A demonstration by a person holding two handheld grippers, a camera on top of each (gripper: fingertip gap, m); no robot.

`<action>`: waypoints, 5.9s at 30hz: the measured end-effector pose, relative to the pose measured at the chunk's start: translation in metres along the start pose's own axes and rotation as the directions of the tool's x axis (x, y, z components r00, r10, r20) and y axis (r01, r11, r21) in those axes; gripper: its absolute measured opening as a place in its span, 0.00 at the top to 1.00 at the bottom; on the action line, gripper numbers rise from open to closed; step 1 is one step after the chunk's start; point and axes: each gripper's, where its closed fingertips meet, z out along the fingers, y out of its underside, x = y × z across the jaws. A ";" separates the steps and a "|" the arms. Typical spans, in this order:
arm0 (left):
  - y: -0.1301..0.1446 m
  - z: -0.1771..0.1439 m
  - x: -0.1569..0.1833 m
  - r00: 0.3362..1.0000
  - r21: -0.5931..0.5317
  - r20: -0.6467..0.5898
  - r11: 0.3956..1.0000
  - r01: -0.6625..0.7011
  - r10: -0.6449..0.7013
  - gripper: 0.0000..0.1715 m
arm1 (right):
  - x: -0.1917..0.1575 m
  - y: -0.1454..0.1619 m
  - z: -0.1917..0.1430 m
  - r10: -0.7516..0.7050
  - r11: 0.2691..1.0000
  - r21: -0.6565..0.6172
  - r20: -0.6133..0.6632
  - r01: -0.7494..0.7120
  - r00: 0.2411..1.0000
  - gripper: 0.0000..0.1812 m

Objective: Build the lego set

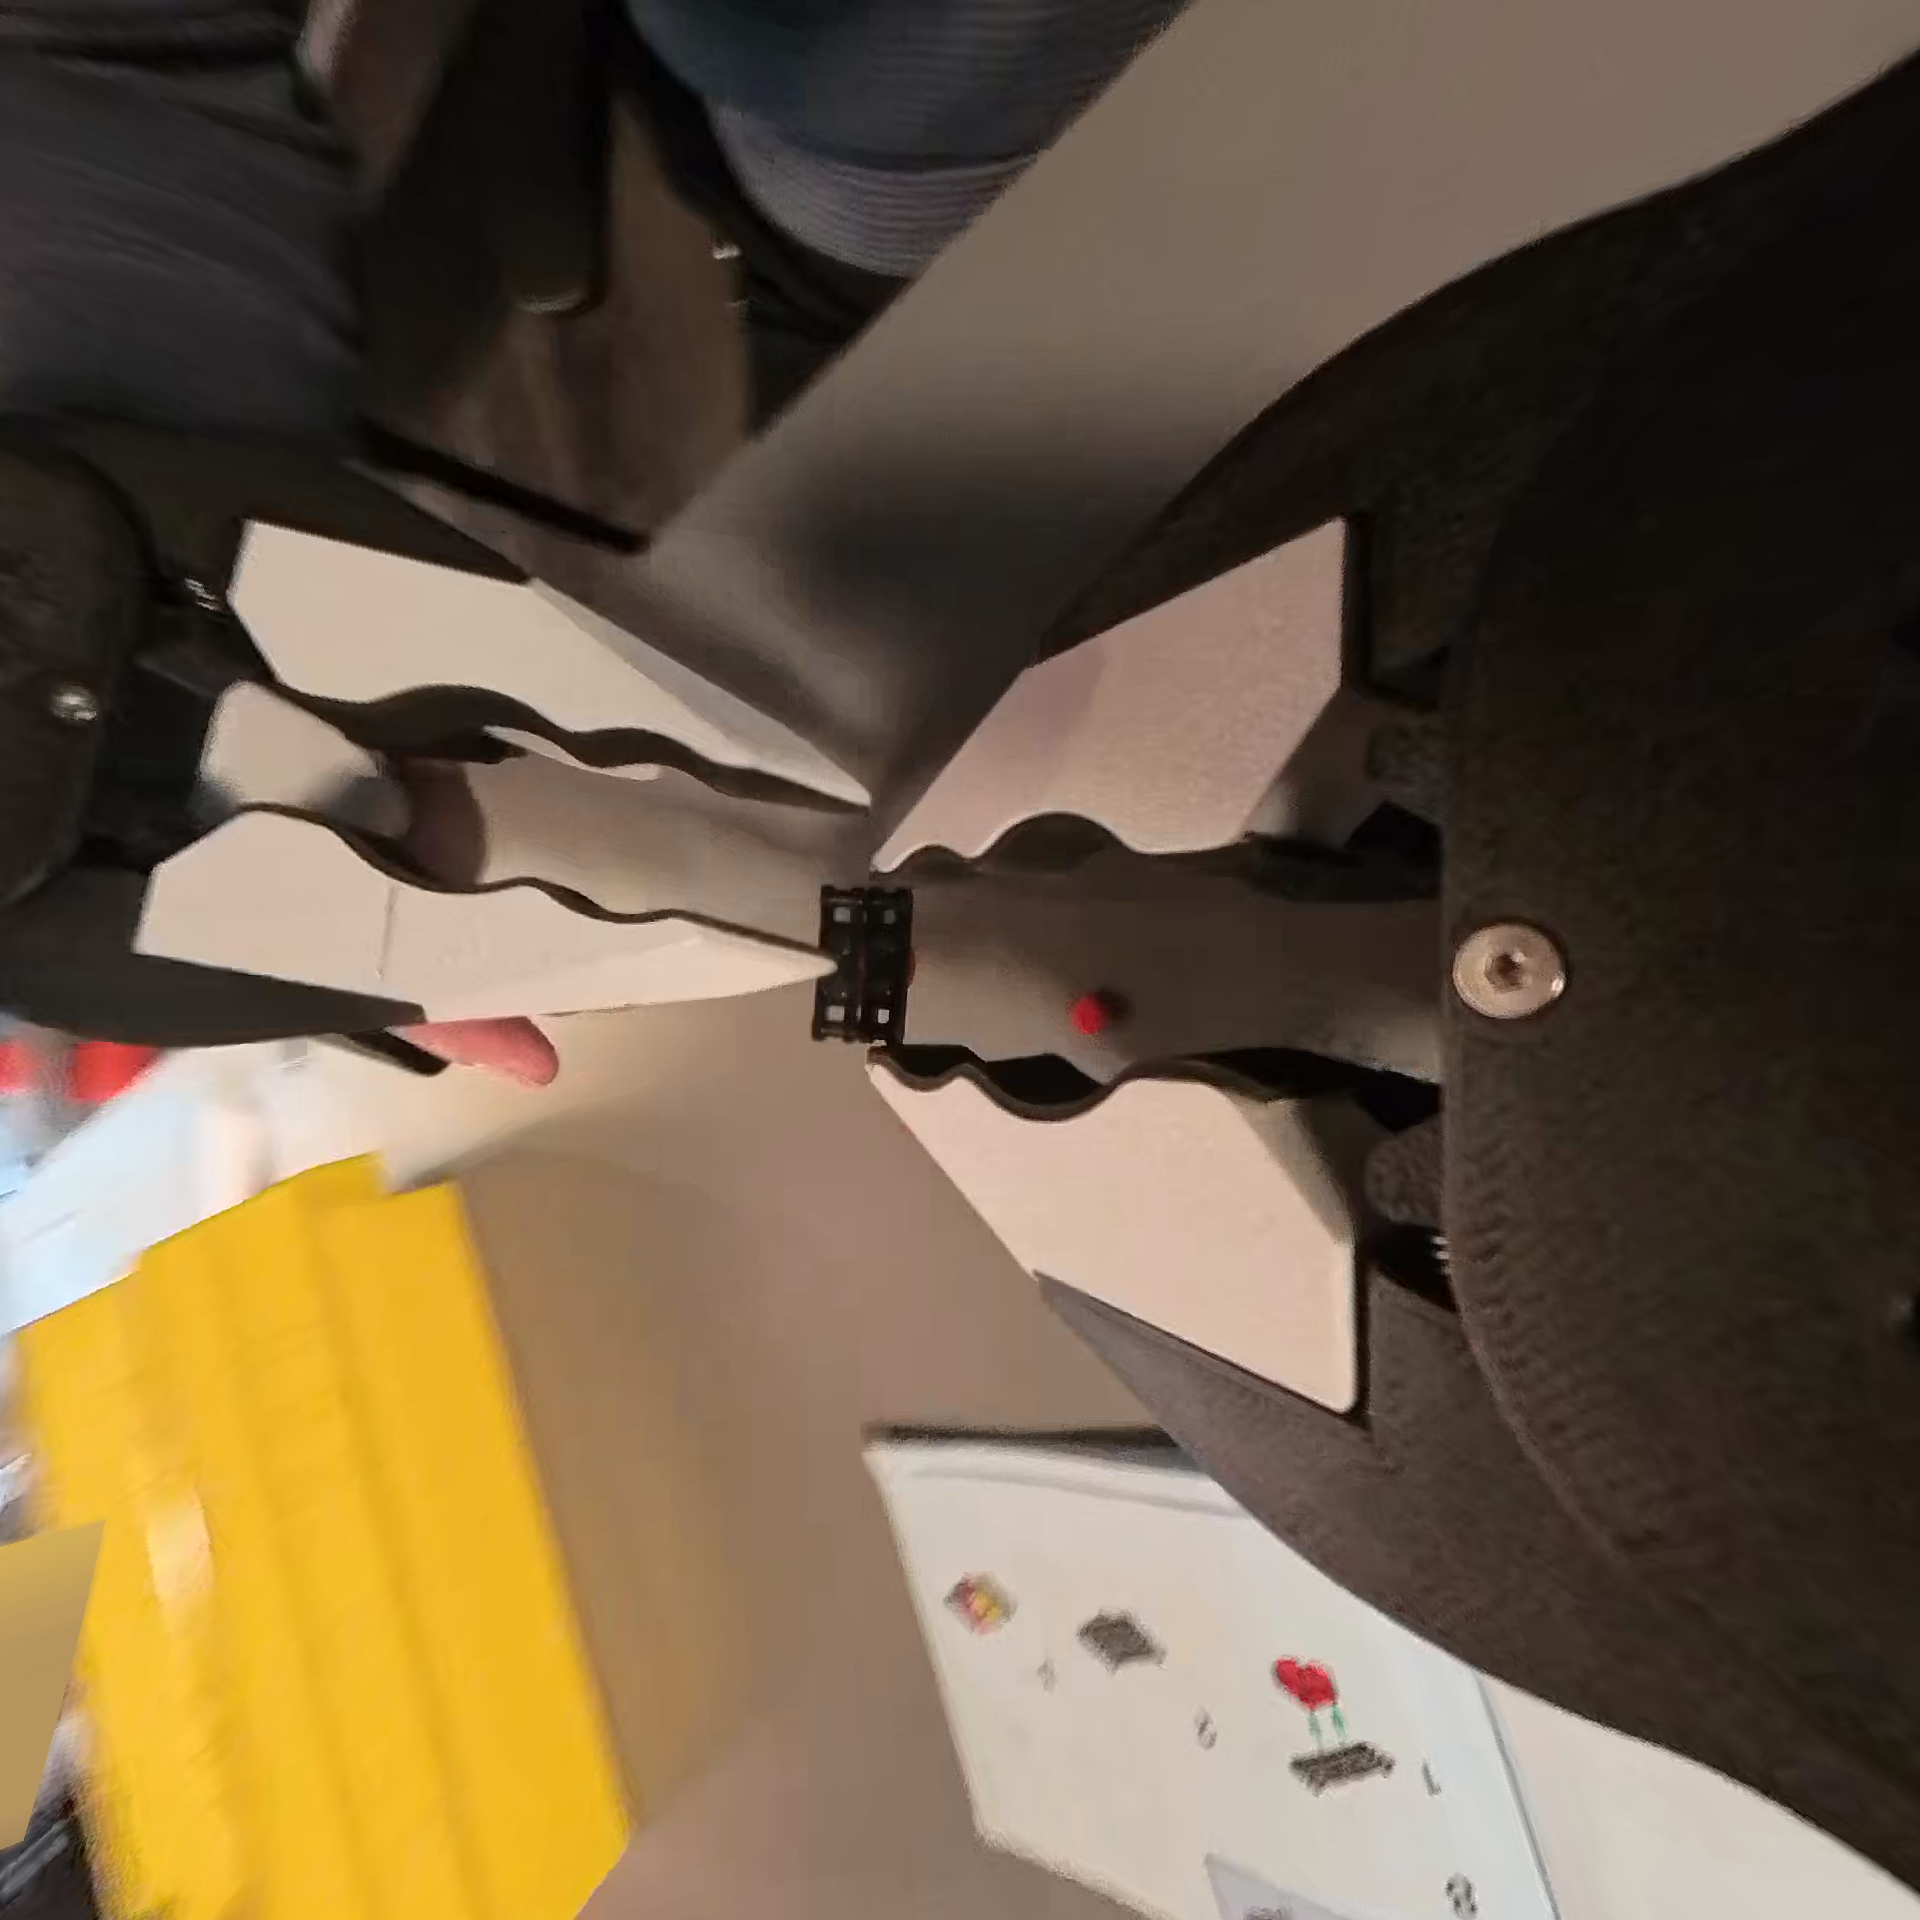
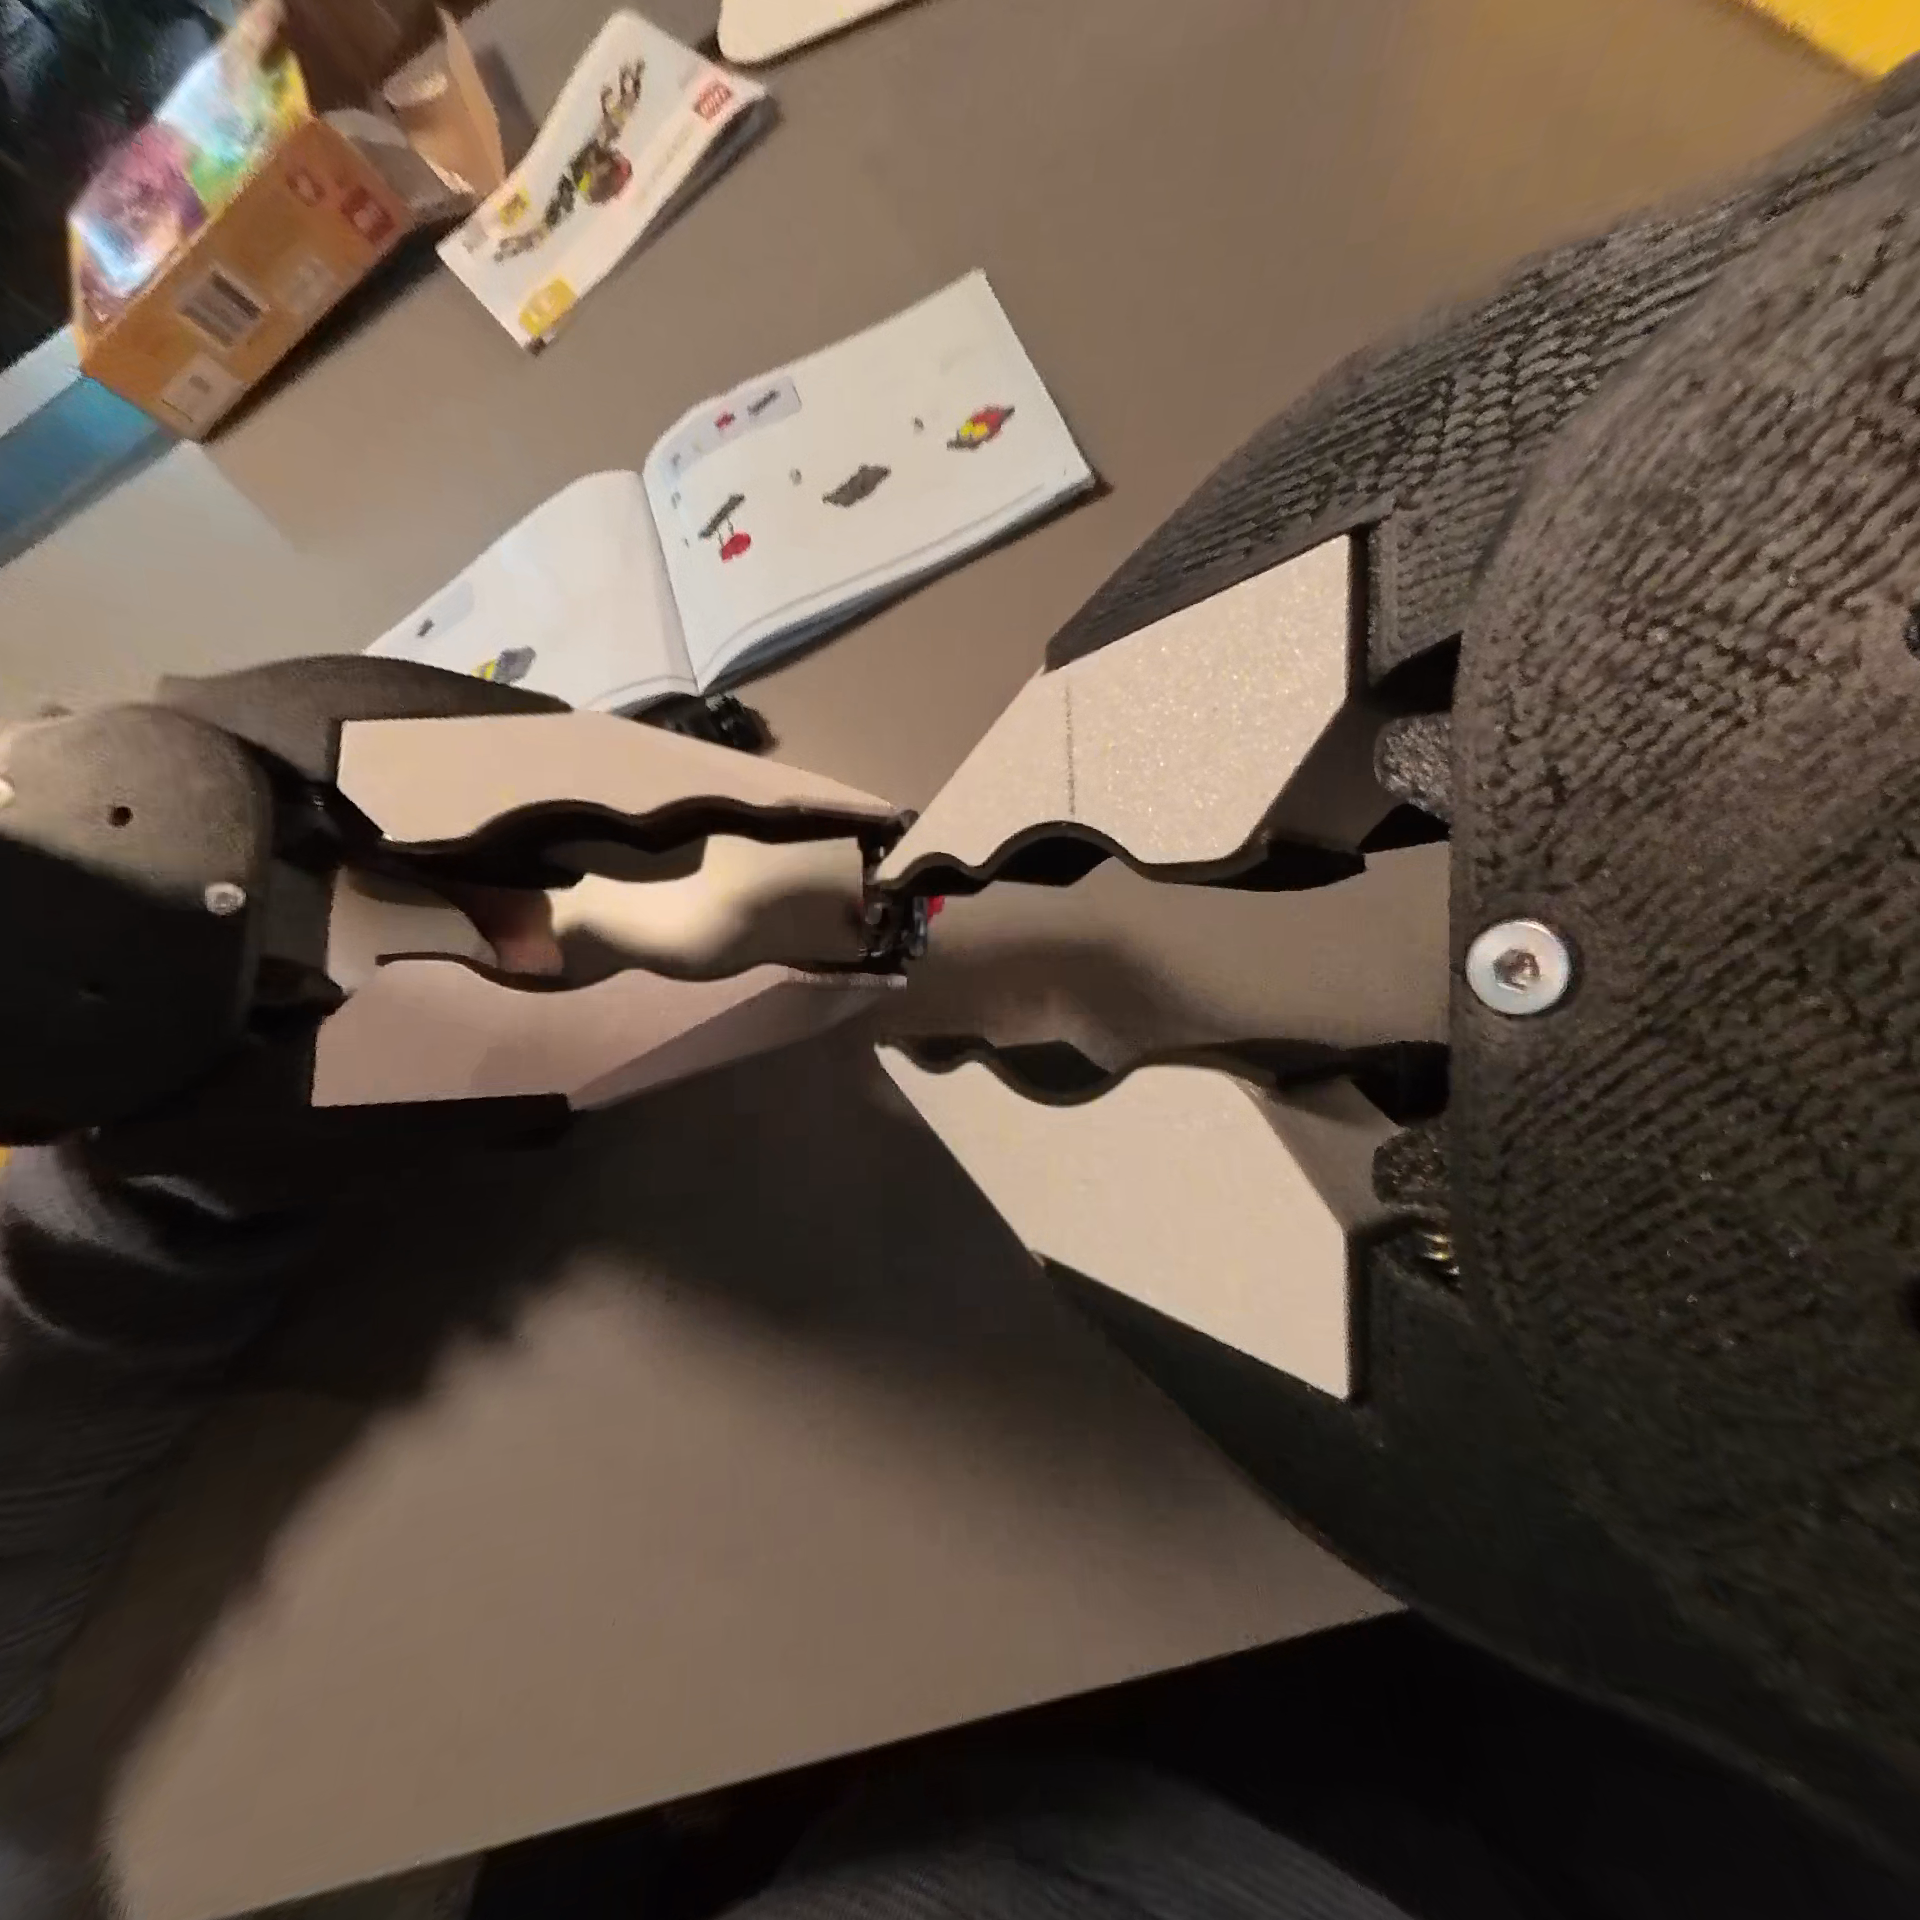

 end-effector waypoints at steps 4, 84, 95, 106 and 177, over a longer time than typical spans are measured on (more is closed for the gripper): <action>-0.019 -0.006 0.000 0.999 0.118 0.042 0.993 -0.002 -0.003 0.83 | 0.007 -0.013 -0.011 -0.046 0.999 -0.009 -0.023 0.046 0.999 0.87; -0.059 -0.017 0.040 0.987 0.391 -0.129 0.909 0.143 -0.099 0.96 | -0.017 -0.024 -0.034 0.304 0.943 0.128 0.036 -0.306 0.952 0.97; -0.058 -0.015 0.030 0.996 0.329 0.016 0.941 0.079 -0.089 0.97 | 0.001 -0.007 -0.044 0.340 0.939 0.096 -0.142 -0.329 0.930 0.88; -0.064 -0.022 0.025 0.949 0.463 -0.033 0.837 0.292 -0.313 0.97 | -0.047 0.104 -0.083 0.629 0.656 0.084 -0.609 -0.750 0.483 0.89; -0.055 -0.026 0.010 0.760 0.454 -0.287 0.616 0.644 -0.583 0.97 | -0.020 0.090 -0.041 0.581 0.768 0.101 -0.524 -0.632 0.623 0.96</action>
